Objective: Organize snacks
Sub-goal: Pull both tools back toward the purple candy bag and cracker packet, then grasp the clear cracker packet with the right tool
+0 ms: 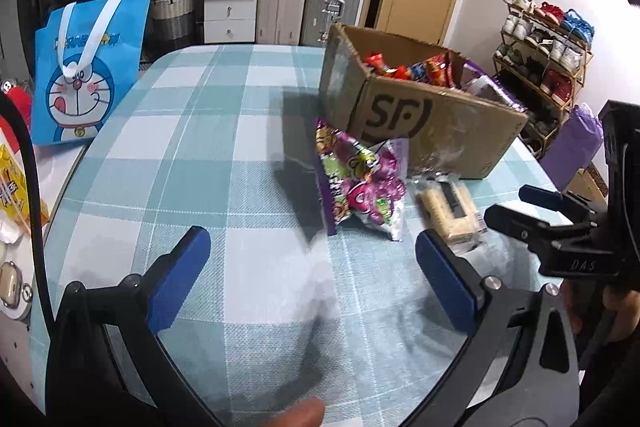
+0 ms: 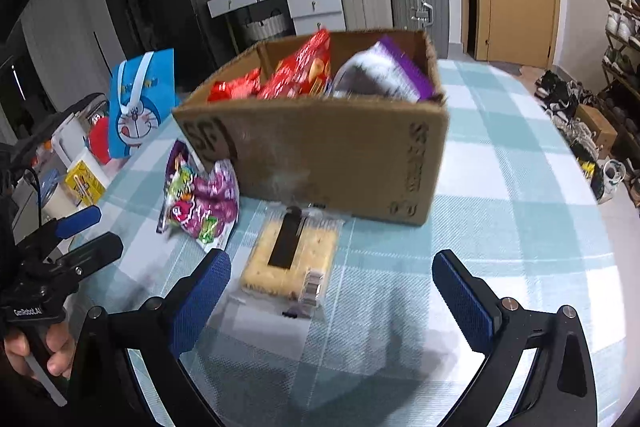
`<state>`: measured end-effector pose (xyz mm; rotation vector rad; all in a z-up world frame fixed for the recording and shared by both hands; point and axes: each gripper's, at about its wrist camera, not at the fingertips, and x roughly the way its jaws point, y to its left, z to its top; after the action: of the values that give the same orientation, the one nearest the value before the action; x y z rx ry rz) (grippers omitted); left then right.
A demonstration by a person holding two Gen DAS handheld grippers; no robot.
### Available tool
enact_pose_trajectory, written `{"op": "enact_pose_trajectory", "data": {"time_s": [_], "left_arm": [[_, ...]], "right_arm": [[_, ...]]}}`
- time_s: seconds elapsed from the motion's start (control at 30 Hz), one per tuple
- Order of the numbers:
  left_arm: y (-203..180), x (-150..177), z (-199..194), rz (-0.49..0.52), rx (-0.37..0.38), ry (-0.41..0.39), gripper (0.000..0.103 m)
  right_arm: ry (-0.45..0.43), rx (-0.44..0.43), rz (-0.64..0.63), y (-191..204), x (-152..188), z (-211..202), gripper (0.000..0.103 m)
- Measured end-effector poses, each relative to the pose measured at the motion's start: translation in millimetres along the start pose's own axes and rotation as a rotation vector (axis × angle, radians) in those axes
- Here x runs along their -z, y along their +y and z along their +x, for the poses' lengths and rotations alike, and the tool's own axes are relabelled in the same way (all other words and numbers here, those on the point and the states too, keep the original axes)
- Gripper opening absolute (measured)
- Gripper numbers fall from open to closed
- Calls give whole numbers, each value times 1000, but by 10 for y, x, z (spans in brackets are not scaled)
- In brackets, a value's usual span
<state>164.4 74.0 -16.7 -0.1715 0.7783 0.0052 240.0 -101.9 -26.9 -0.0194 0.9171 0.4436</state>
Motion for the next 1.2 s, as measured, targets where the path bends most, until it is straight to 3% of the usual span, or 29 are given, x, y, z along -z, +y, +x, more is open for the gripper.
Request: {"op": "enact_pose_trajectory", "data": {"time_s": [0.2,0.63,0.87,1.2], "left_arm": [[8,58,112,18,-30,10,102],[120,142,334,-31,22,52,102],[123,150,375,-33,29,64,102],[156,153,410,-42,32,76,102]], "right_arm": [[55,4,-18,134,60,237,102],[118,106,-90,400,35,627,103],[116,149,-61,271,5,657,102],[117,128,-82,145,35,618,102]]}}
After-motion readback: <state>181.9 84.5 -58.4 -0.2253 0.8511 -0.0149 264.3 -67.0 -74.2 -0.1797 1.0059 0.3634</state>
